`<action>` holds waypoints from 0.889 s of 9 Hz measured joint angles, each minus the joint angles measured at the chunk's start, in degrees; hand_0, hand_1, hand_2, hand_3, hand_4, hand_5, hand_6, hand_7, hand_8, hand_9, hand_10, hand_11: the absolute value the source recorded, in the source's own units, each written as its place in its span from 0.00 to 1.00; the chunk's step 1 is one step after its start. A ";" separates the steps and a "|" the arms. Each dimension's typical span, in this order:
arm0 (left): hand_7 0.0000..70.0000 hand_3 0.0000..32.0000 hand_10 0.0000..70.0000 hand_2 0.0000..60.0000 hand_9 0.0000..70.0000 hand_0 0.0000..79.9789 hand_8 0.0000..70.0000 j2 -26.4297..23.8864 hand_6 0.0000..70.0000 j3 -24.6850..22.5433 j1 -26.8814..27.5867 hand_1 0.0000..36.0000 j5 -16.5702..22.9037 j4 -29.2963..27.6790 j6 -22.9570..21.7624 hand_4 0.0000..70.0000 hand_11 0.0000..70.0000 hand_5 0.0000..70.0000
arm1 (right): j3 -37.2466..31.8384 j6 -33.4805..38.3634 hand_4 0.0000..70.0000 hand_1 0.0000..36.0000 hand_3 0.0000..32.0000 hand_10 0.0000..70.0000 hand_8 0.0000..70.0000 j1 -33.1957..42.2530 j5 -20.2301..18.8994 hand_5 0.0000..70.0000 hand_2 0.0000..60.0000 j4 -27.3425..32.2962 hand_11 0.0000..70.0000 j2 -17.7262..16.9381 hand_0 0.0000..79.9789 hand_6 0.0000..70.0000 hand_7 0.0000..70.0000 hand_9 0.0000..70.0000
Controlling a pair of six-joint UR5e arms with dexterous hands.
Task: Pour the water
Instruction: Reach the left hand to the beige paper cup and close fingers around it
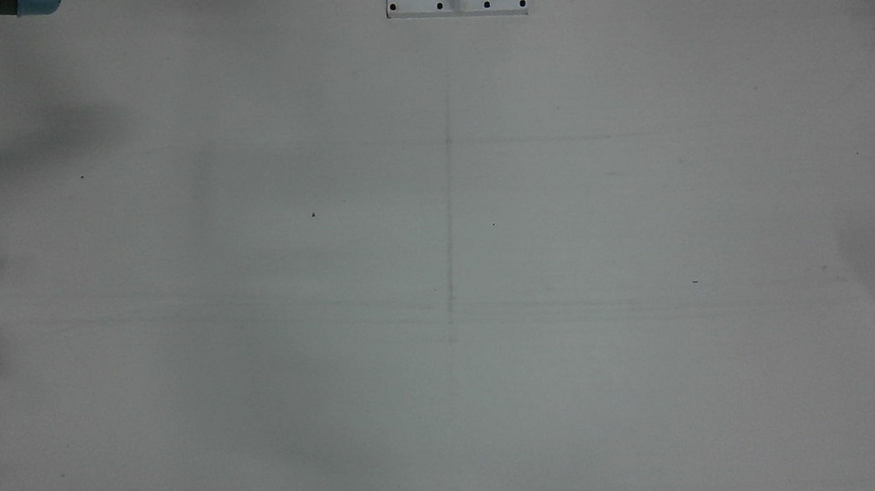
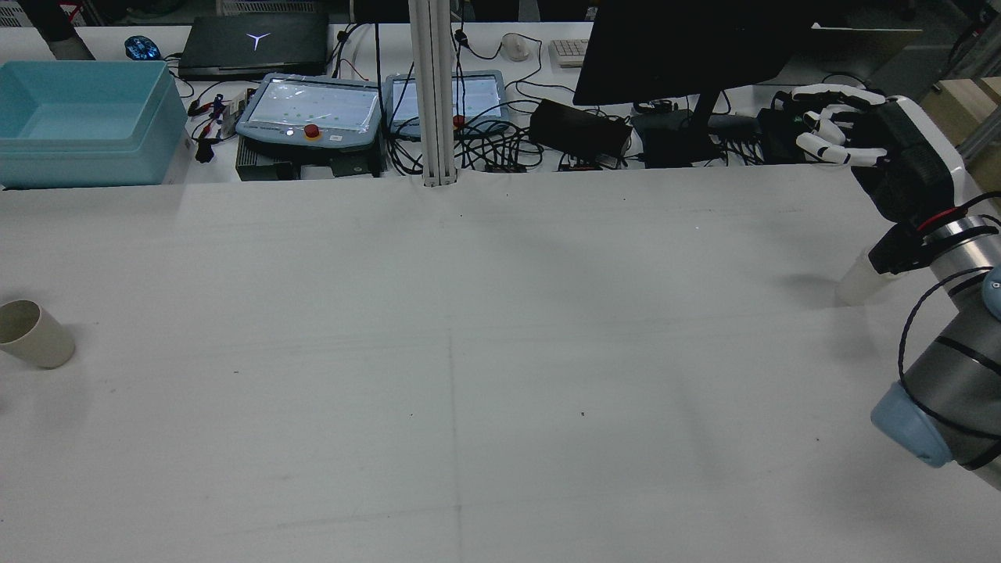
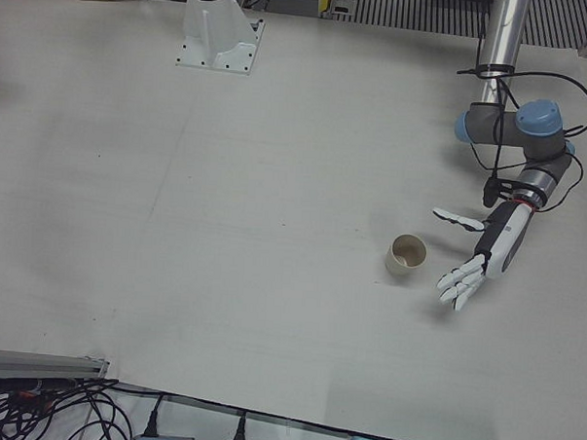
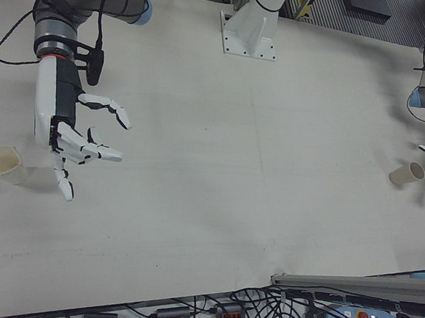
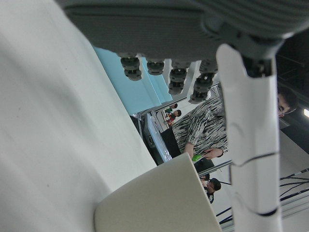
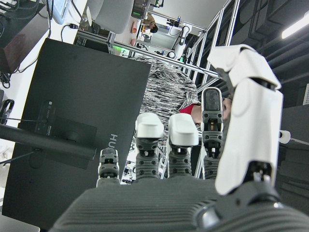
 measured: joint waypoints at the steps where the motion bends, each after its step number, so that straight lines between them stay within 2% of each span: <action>1: 0.11 0.00 0.09 0.00 0.00 0.85 0.09 -0.16 0.18 0.87 0.93 0.48 -1.37 -0.59 0.09 0.37 0.16 0.00 | 0.09 0.02 0.50 0.60 0.00 0.08 0.78 0.00 -0.03 0.26 0.49 0.00 0.13 -0.11 0.71 0.94 1.00 1.00; 3: 0.11 0.00 0.08 0.00 0.00 0.75 0.09 -0.29 0.18 1.95 2.31 0.36 -3.74 -1.33 0.24 0.39 0.15 0.00 | 0.69 -0.11 0.48 0.60 0.00 0.06 0.76 -0.24 -0.05 0.25 0.47 0.00 0.11 -0.34 0.71 0.91 1.00 1.00; 5: 0.12 0.00 0.09 0.00 0.01 0.73 0.09 -0.34 0.19 2.78 4.72 0.33 -6.28 -1.92 0.29 0.41 0.15 0.00 | 0.93 -0.12 0.47 0.61 0.00 0.04 0.75 -0.51 -0.05 0.25 0.47 -0.03 0.07 -0.43 0.72 0.90 1.00 0.98; 8: 0.14 0.00 0.09 0.00 0.02 0.76 0.10 -1.54 0.20 3.15 7.66 0.37 -9.36 -2.00 0.22 0.44 0.15 0.00 | 1.03 -0.07 0.45 0.61 0.00 0.04 0.74 -0.63 -0.05 0.25 0.47 -0.03 0.07 -0.44 0.72 0.89 1.00 0.97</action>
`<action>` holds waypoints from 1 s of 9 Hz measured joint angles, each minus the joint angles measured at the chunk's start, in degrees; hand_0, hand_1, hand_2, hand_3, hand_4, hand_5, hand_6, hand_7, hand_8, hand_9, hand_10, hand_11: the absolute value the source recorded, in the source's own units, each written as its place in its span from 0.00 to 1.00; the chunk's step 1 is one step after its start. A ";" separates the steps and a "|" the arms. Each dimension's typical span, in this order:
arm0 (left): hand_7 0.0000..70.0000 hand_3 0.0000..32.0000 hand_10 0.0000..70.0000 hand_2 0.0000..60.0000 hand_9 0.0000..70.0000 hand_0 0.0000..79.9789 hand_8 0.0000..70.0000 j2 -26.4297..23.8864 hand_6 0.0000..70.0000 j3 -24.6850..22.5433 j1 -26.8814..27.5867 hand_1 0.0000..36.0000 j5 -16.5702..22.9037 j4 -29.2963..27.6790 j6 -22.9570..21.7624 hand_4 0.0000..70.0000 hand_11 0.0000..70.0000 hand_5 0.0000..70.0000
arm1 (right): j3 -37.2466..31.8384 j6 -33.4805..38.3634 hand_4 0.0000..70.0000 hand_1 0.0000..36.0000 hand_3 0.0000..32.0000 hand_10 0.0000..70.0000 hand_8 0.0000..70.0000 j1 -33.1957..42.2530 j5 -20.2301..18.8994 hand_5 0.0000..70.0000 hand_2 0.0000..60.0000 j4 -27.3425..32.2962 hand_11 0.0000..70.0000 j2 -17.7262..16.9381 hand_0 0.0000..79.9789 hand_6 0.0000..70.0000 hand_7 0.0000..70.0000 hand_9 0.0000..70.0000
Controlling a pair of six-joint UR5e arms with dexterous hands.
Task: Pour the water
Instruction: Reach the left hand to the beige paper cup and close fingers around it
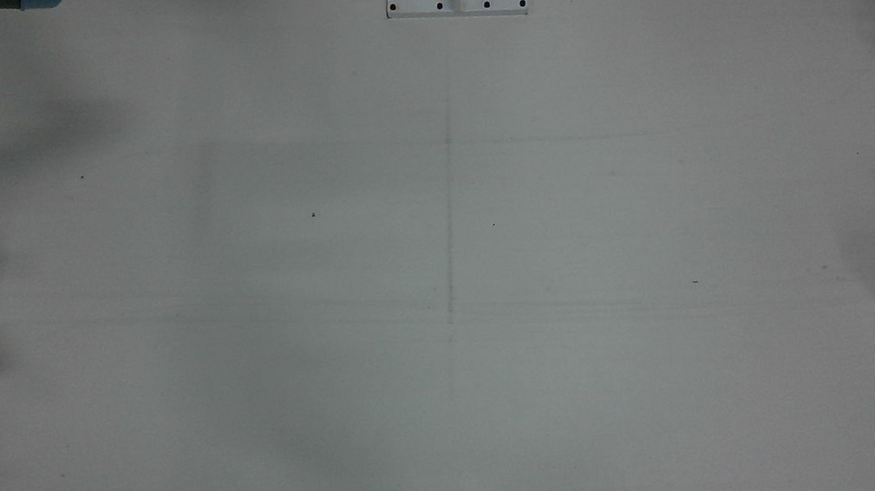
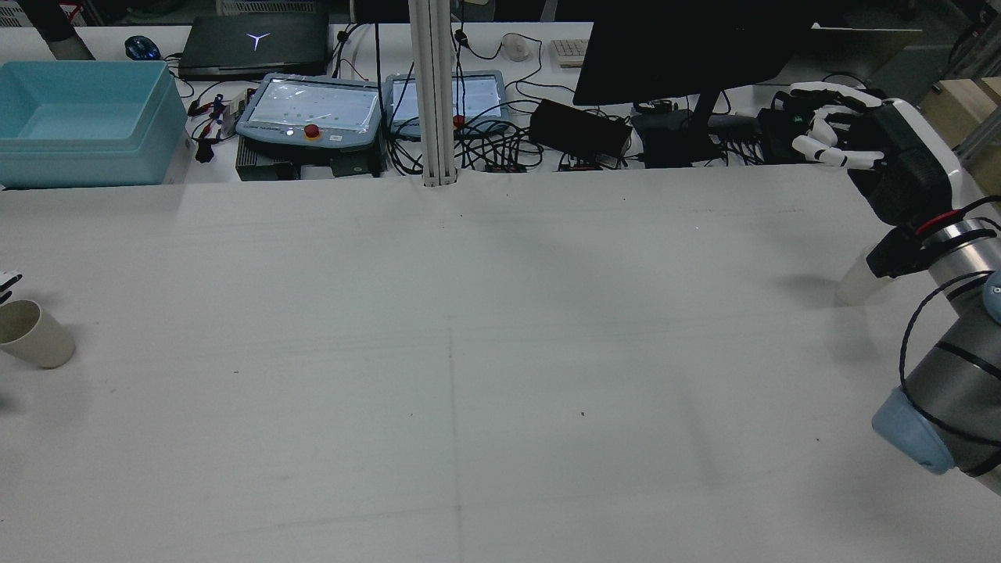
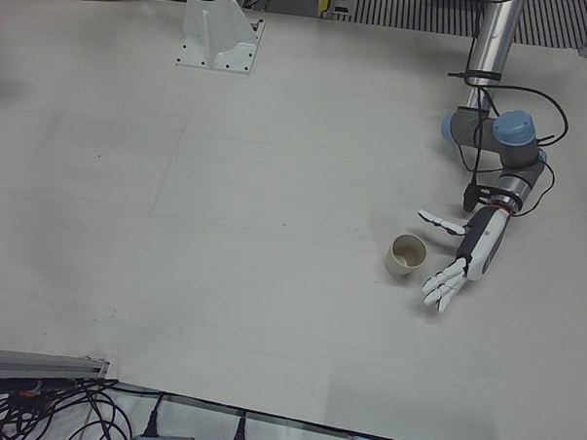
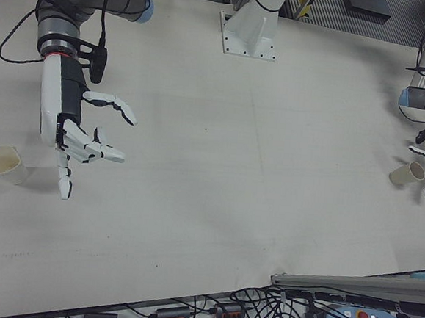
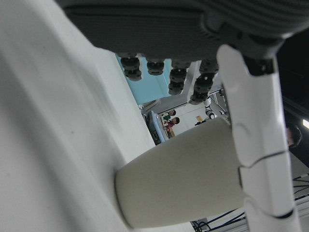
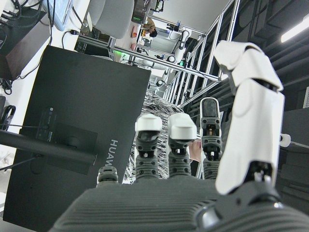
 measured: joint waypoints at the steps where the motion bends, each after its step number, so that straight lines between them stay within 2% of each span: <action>1: 0.14 0.00 0.08 0.00 0.02 0.74 0.10 -0.74 0.21 0.08 0.26 0.34 -0.23 0.40 0.00 0.44 0.15 0.00 | 0.00 -0.04 0.44 0.61 0.00 0.03 0.74 -0.01 0.00 0.25 0.46 0.00 0.07 -0.05 0.72 0.89 1.00 0.97; 4: 0.14 0.00 0.09 0.00 0.02 0.74 0.10 -2.46 0.21 1.26 0.55 0.33 -0.65 1.03 0.02 0.45 0.15 0.00 | -0.01 -0.06 0.44 0.61 0.00 0.02 0.73 0.02 0.00 0.25 0.45 -0.03 0.05 -0.14 0.71 0.88 1.00 0.96; 7: 0.15 0.00 0.09 0.00 0.03 0.77 0.11 -3.01 0.21 1.41 1.22 0.37 -1.32 1.09 0.03 0.46 0.15 0.00 | -0.01 0.04 0.42 0.61 0.00 0.02 0.71 0.06 -0.02 0.24 0.44 0.02 0.05 -0.55 0.71 0.86 1.00 0.94; 9: 0.17 0.00 0.09 0.00 0.04 0.80 0.12 -3.25 0.22 1.19 1.31 0.41 -1.39 1.15 0.02 0.47 0.16 0.00 | 0.00 0.27 0.39 0.61 0.00 0.01 0.69 0.12 -0.06 0.24 0.42 0.03 0.04 -1.30 0.71 0.82 0.96 0.91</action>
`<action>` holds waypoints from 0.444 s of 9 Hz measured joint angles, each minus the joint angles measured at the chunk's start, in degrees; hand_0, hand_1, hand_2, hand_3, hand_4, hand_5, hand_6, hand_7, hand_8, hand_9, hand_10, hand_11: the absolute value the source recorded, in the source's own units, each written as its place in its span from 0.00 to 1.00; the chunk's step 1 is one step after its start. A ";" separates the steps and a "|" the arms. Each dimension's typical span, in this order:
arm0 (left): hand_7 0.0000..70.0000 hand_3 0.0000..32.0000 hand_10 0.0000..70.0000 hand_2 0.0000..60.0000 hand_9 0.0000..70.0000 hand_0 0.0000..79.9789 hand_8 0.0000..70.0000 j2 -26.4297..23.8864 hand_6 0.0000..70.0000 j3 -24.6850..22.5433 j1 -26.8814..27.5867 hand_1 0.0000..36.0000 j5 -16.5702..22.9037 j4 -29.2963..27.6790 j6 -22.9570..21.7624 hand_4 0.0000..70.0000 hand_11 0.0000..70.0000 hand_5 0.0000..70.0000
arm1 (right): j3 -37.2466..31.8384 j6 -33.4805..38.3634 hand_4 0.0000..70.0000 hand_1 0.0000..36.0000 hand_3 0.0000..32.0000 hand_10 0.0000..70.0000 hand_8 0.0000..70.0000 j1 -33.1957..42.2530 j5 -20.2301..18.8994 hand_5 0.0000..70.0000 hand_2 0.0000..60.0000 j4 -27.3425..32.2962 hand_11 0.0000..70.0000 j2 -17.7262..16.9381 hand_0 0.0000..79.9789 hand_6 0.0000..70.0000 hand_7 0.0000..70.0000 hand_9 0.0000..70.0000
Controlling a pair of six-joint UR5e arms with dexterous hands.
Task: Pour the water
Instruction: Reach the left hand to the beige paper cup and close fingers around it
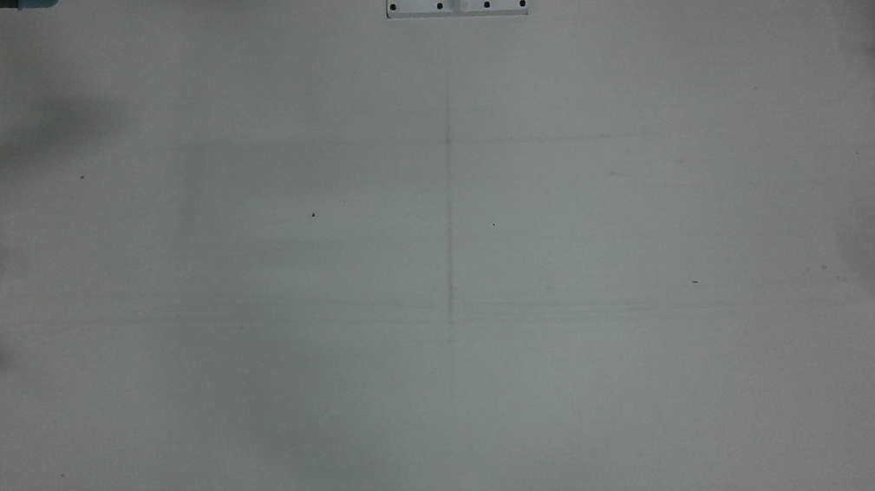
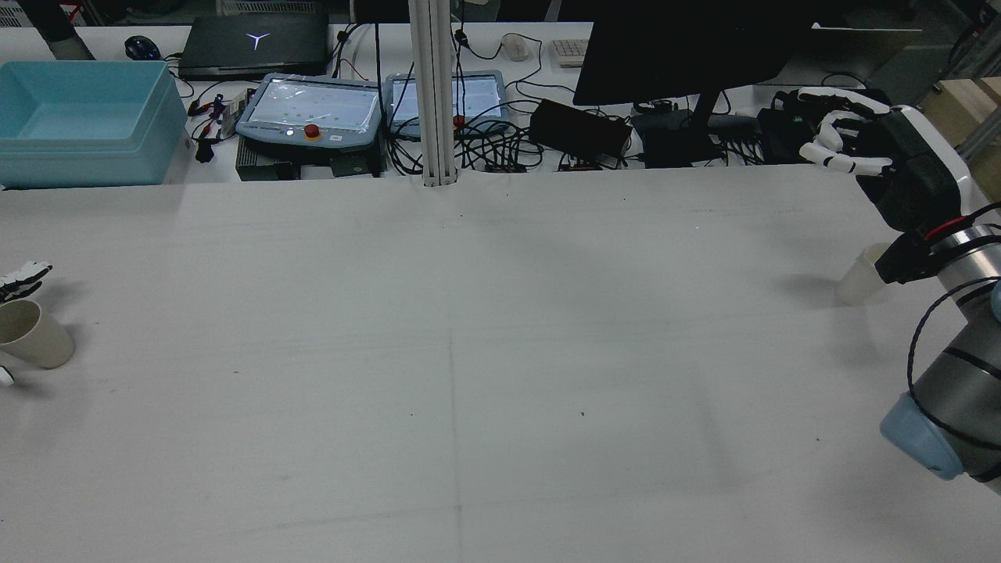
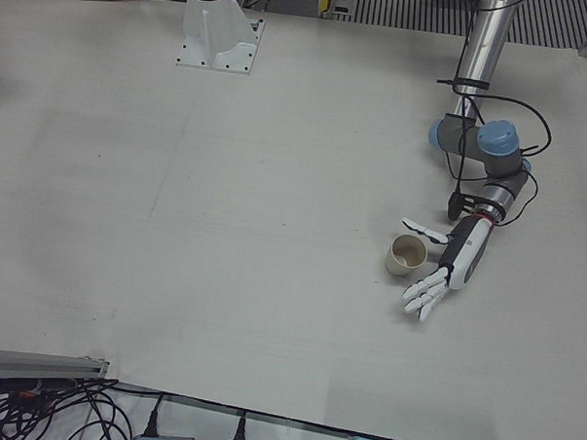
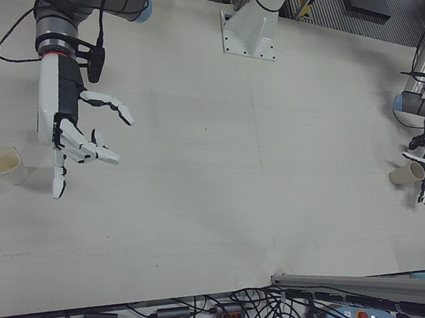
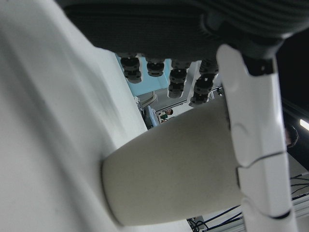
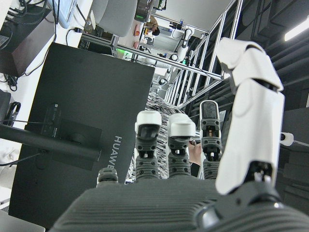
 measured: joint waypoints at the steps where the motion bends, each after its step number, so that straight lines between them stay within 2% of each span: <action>1: 0.17 0.00 0.09 0.00 0.04 0.80 0.12 -0.18 0.22 -0.17 0.02 0.41 -0.01 0.12 0.00 0.48 0.16 0.00 | 0.03 0.14 0.37 0.61 0.00 0.00 0.68 0.05 -0.04 0.24 0.41 0.00 0.03 -0.30 0.71 0.80 0.94 0.89; 4: 0.19 0.00 0.09 0.00 0.05 0.88 0.12 -0.53 0.23 -0.52 0.54 0.46 -0.15 0.35 -0.10 0.50 0.17 0.00 | 0.81 0.20 0.37 0.61 0.00 0.01 0.68 0.08 -0.11 0.24 0.41 0.00 0.03 -1.41 0.71 0.80 0.94 0.88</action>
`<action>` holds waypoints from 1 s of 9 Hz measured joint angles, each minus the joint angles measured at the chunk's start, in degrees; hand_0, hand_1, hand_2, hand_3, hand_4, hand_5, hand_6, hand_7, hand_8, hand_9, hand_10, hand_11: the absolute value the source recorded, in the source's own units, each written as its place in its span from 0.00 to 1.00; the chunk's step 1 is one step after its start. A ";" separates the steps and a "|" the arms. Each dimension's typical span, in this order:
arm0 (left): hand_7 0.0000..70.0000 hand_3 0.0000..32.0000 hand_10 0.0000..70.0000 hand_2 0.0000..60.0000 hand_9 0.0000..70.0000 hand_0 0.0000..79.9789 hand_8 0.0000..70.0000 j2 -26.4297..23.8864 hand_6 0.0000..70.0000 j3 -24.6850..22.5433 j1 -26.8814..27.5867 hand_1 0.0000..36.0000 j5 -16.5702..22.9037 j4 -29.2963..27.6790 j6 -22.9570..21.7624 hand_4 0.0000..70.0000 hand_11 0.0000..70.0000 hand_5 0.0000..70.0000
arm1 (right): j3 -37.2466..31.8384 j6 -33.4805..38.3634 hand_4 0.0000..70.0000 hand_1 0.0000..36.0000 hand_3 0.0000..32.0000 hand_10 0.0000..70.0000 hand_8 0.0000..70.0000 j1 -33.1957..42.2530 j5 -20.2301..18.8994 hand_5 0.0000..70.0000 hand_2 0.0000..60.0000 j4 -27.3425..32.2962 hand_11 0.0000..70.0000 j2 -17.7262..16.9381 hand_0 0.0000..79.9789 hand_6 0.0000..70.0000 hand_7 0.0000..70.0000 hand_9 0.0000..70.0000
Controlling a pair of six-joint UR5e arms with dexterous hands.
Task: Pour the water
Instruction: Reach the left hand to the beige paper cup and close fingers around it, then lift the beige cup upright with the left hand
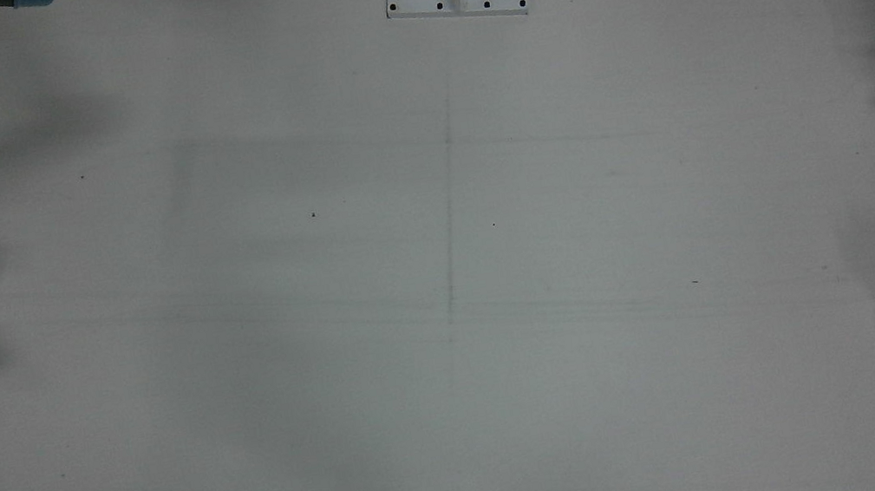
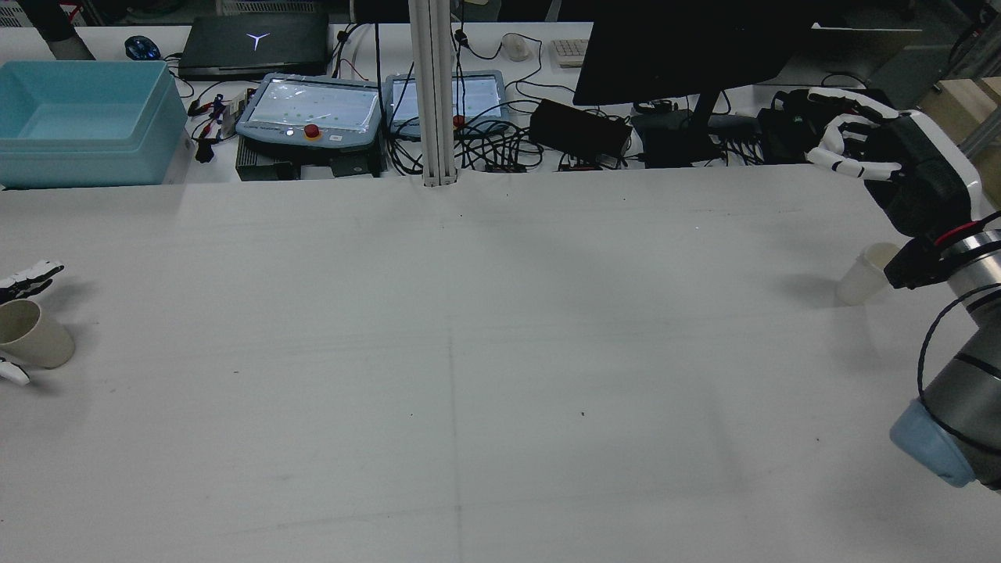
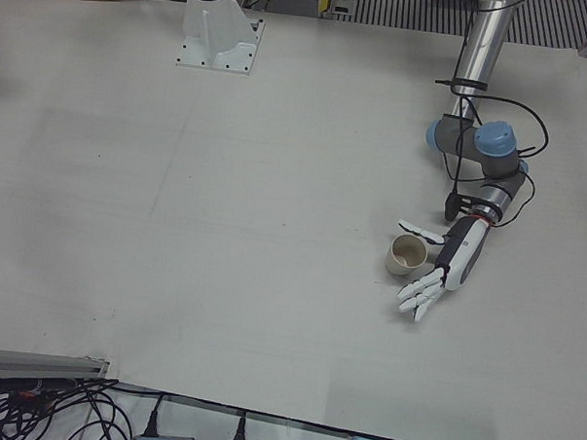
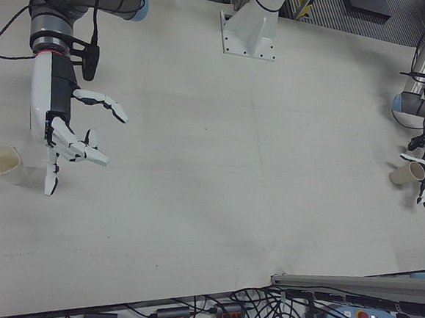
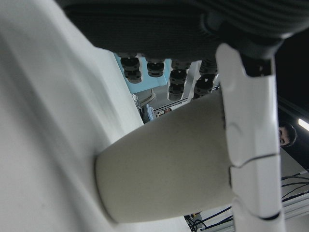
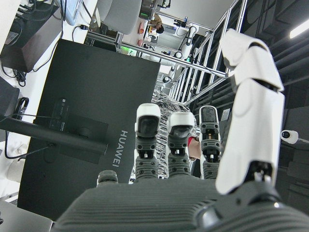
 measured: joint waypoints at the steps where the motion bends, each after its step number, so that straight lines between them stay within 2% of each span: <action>1: 0.19 0.00 0.09 0.00 0.05 0.93 0.13 -0.02 0.24 -0.10 0.14 0.48 -0.11 0.02 -0.09 0.51 0.17 0.00 | 0.26 0.00 0.37 0.61 0.00 0.00 0.67 0.05 0.00 0.23 0.42 0.00 0.03 -0.21 0.71 0.80 0.93 0.88; 3: 0.21 0.00 0.10 0.00 0.06 0.97 0.13 -0.05 0.25 -0.52 0.60 0.49 -0.29 0.09 -0.34 0.53 0.17 0.01 | 0.60 0.00 0.35 0.61 0.00 0.00 0.65 0.07 -0.01 0.23 0.41 0.00 0.03 -0.62 0.71 0.78 0.90 0.86; 4: 0.22 0.00 0.10 0.00 0.06 1.00 0.14 -0.05 0.25 -0.75 1.02 0.50 -0.46 0.10 -0.45 0.53 0.18 0.36 | 0.83 0.00 0.34 0.61 0.00 0.00 0.65 0.07 -0.01 0.23 0.40 0.00 0.02 -0.95 0.71 0.76 0.89 0.85; 5: 0.22 0.00 0.10 0.00 0.06 1.00 0.14 -0.06 0.25 -1.24 1.60 0.50 -0.64 0.26 -0.56 0.53 0.18 0.76 | 1.18 -0.01 0.34 0.61 0.00 0.00 0.65 0.08 -0.01 0.23 0.40 0.00 0.02 -1.38 0.71 0.76 0.88 0.85; 6: 0.22 0.00 0.10 0.00 0.06 1.00 0.14 -0.06 0.26 -1.87 2.06 0.51 -0.87 0.57 -0.66 0.52 0.18 1.00 | 1.56 0.00 0.33 0.61 0.00 0.00 0.65 0.10 0.02 0.23 0.40 0.00 0.03 -1.83 0.71 0.75 0.88 0.85; 7: 0.23 0.00 0.11 0.00 0.07 1.00 0.14 -0.06 0.26 -2.58 2.31 0.51 -1.03 1.11 -0.91 0.52 0.19 1.00 | 1.85 0.01 0.33 0.61 0.00 0.00 0.64 0.15 0.02 0.23 0.39 0.00 0.02 -2.12 0.71 0.75 0.87 0.84; 8: 0.22 0.00 0.11 0.00 0.06 1.00 0.14 -0.06 0.26 -3.48 2.46 0.50 -1.11 2.10 -1.44 0.57 0.19 1.00 | 2.02 0.05 0.31 0.62 0.00 0.00 0.63 0.24 0.01 0.22 0.38 0.00 0.01 -2.32 0.71 0.72 0.84 0.82; 9: 0.21 0.00 0.11 0.00 0.06 1.00 0.14 -0.06 0.26 -4.16 2.52 0.58 -1.19 3.09 -2.18 0.60 0.19 1.00 | 2.14 0.09 0.30 0.62 0.00 0.00 0.62 0.27 0.00 0.22 0.38 0.00 0.00 -2.60 0.71 0.72 0.83 0.81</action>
